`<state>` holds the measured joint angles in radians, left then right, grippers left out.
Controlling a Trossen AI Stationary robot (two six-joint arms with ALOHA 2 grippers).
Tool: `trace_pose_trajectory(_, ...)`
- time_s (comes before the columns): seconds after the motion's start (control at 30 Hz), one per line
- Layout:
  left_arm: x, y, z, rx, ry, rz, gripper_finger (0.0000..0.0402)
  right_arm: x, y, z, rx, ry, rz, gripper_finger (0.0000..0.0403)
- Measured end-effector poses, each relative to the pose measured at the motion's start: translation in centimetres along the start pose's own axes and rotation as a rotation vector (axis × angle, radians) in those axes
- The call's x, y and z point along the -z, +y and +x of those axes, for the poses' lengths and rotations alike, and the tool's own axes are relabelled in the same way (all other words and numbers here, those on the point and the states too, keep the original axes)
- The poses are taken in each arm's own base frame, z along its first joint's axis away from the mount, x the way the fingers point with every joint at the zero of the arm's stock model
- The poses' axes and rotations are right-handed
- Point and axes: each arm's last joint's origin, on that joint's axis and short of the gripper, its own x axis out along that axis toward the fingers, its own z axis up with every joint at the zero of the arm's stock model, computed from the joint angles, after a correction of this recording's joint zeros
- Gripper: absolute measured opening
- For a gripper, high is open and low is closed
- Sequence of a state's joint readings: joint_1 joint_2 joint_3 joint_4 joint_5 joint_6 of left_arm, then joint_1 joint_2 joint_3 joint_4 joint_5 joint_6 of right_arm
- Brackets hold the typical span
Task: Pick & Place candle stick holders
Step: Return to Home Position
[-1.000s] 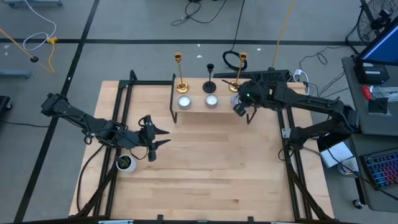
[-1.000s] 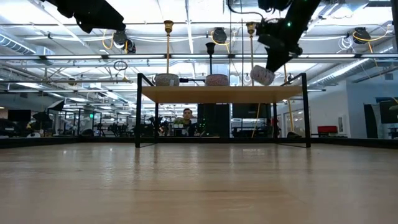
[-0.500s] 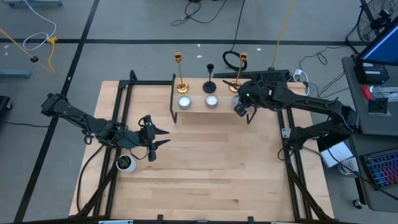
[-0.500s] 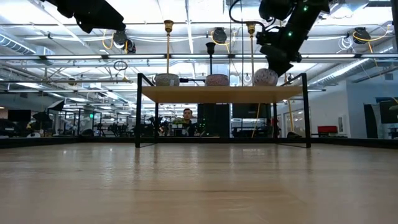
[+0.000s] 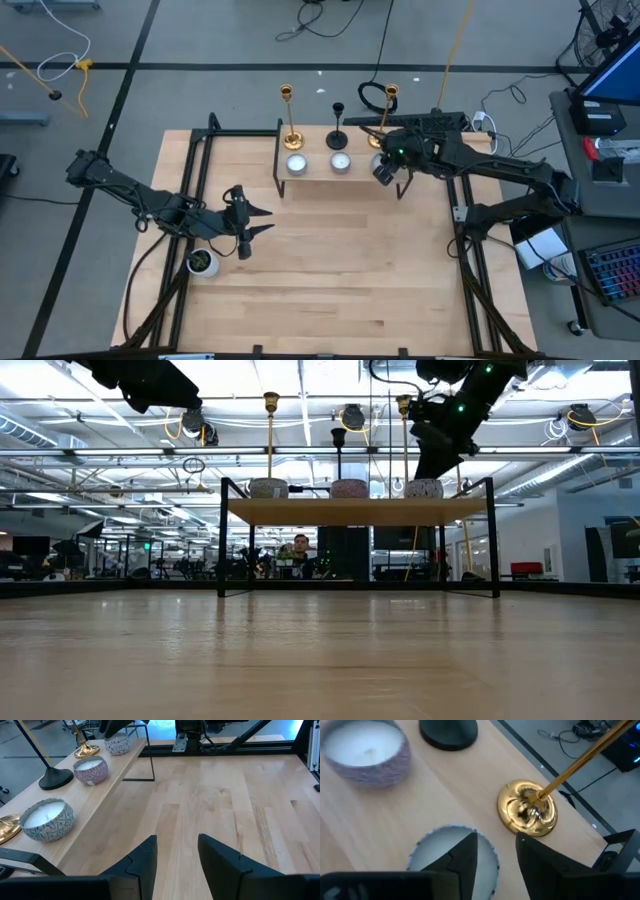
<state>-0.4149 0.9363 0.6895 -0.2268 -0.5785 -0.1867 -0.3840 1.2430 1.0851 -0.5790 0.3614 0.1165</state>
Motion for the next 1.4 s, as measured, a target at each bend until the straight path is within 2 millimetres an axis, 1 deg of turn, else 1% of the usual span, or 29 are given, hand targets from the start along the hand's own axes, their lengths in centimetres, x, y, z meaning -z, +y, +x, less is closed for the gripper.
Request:
trace_pose_trajectory(0.17, -0.1, 0.0, 0.0, 0.001, -0.008, -0.005, 0.0150, -0.1, 0.3, -1.8, -0.035, -0.056, -0.006, 0.0132)
trace_pose_trajectory(0.23, -0.4, 0.1, -0.2, 0.000, -0.031, -0.018, 0.0150, -0.1, 0.5, -3.0, -0.059, -0.099, -0.007, 0.0129)
trace_pose_trajectory(0.33, -1.0, 0.5, -0.9, -0.011, -0.069, -0.022, 0.0150, 0.0, 0.8, -5.0, -0.117, -0.163, -0.015, 0.0125)
trace_pose_trajectory(0.47, -2.0, 1.6, -2.8, -0.036, -0.149, -0.023, 0.0150, 0.4, 1.3, -7.9, -0.300, -0.234, -0.041, 0.0116)
trace_pose_trajectory(0.6, -2.5, 3.0, -5.0, -0.030, -0.223, -0.037, 0.0150, 1.1, 1.9, -10.4, -0.498, -0.289, -0.106, 0.0100)
trace_pose_trajectory(0.67, -2.5, 3.7, -6.2, -0.021, -0.247, -0.023, 0.0150, 1.5, 2.1, -11.5, -0.555, -0.324, -0.163, 0.0090)
trace_pose_trajectory(0.73, -2.3, 4.5, -7.4, -0.016, -0.266, -0.018, 0.0150, 2.4, 2.2, -12.1, -0.588, -0.380, -0.219, 0.0081)
trace_pose_trajectory(0.8, -2.0, 5.3, -8.6, -0.009, -0.290, -0.037, 0.0150, 3.5, 2.4, -12.2, -0.630, -0.444, -0.238, 0.0073)
trace_pose_trajectory(0.87, -1.8, 6.0, -9.6, -0.004, -0.326, -0.058, 0.0150, 5.0, 2.6, -11.8, -0.700, -0.501, -0.251, 0.0067)
trace_pose_trajectory(0.93, -1.3, 6.6, -10.3, -0.007, -0.356, -0.045, 0.0150, 6.7, 2.7, -11.2, -0.772, -0.564, -0.279, 0.0063)
trace_pose_trajectory(1.0, -0.7, 7.0, -10.7, -0.011, -0.371, -0.024, 0.0150, 8.3, 2.6, -10.5, -0.816, -0.624, -0.291, 0.0060)
trace_pose_trajectory(1.1, 0.5, 7.4, -11.0, 0.000, -0.391, -0.029, 0.0150, 10.4, 2.4, -9.5, -0.837, -0.675, -0.255, 0.0059)
trace_pose_trajectory(1.17, 1.5, 7.3, -10.7, 0.039, -0.396, -0.023, 0.0150, 11.6, 2.1, -9.1, -0.847, -0.677, -0.229, 0.0059)
trace_pose_trajectory(1.23, 2.7, 6.9, -10.0, 0.073, -0.397, -0.015, 0.0150, 12.6, 1.9, -8.7, -0.853, -0.677, -0.211, 0.0059)
trace_pose_trajectory(1.4, 4.7, 6.2, -8.3, 0.063, -0.437, -0.011, 0.0150, 14.5, 1.6, -7.9, -0.859, -0.715, -0.194, 0.0059)
